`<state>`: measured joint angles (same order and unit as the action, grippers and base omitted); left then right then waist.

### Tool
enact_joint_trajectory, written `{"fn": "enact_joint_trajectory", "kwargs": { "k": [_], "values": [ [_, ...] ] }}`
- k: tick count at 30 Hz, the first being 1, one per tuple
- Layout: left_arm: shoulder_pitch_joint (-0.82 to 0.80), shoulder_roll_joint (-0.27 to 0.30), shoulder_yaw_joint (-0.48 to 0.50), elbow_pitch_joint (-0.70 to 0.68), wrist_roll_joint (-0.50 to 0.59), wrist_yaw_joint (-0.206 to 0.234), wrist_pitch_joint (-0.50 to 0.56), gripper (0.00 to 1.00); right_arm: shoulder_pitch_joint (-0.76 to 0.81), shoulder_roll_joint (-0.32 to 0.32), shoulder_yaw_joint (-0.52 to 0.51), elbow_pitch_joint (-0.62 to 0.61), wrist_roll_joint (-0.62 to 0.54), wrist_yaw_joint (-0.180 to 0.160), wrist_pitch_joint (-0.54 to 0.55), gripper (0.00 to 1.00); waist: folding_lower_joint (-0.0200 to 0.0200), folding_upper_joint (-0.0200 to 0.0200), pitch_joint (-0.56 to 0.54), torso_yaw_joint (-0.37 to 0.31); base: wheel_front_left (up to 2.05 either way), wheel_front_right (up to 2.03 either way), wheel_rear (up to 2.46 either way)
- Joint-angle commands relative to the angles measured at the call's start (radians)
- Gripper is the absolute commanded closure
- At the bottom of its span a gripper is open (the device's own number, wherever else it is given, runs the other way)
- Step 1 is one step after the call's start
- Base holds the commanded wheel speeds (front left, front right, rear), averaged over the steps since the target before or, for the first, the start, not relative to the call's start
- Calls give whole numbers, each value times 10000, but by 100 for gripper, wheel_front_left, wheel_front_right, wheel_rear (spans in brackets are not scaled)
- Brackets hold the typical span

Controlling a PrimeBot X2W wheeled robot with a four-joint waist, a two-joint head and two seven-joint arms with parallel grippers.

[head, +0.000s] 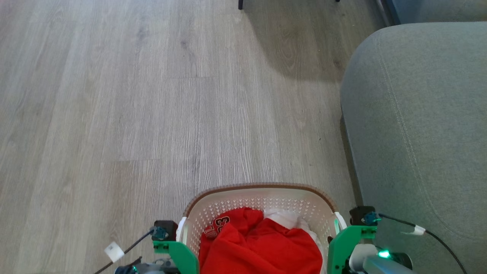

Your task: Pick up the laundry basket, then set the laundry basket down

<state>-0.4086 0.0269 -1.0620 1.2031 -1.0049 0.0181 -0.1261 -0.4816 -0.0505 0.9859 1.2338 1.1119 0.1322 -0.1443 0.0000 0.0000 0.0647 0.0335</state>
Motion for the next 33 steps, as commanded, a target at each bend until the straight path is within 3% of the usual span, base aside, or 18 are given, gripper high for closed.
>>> {"fn": "enact_joint_trajectory", "kwargs": {
  "k": [1,21,33],
  "values": [
    [-216,233,56,-24,-10,34,-138,100,-195,3,189,-81,31,-15,-197,100,0,0,-3,-1,0,0,0],
    [-249,233,-354,128,-387,40,-155,100,-379,3,1065,-21,886,-15,-410,100,0,0,5,-39,0,0,0],
    [-730,233,-455,178,-555,50,-328,100,-1075,3,1444,52,1199,-15,-610,100,0,0,688,-82,0,0,0]
  ]
}}
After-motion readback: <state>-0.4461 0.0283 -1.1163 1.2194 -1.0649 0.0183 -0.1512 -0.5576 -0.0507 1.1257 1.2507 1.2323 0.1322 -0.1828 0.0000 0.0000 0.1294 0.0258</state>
